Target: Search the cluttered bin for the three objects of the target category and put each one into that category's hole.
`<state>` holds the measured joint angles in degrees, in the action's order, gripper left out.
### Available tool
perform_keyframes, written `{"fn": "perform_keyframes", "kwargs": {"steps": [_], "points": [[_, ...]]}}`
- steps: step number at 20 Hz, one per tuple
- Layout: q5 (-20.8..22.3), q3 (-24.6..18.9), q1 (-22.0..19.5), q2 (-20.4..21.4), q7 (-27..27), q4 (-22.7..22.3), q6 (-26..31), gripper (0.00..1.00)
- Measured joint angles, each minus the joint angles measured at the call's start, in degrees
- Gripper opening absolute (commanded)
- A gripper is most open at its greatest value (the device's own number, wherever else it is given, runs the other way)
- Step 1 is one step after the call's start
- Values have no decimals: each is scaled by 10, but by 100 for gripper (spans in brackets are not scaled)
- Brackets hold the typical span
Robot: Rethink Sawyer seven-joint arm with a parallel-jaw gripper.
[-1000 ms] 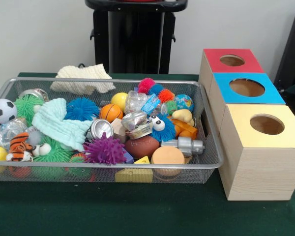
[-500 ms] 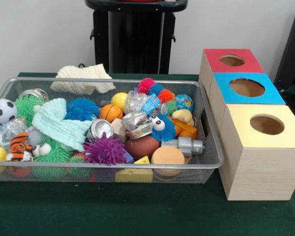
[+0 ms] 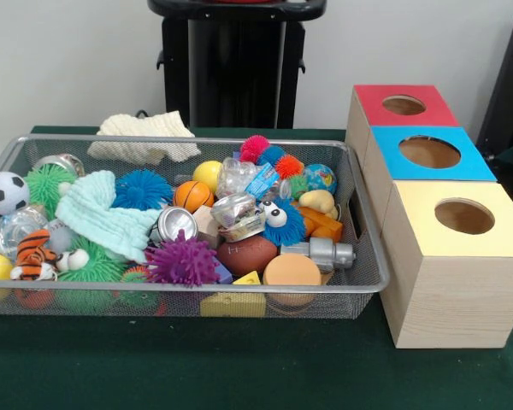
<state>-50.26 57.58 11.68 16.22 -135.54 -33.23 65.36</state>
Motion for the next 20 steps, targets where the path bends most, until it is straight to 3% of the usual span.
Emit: {"fn": "perform_keyframes", "kwargs": {"steps": [4,20], "points": [[22,-43,-6,0,0,0,-28,0],[80,-128,-37,1,0,-1,-41,0]]}}
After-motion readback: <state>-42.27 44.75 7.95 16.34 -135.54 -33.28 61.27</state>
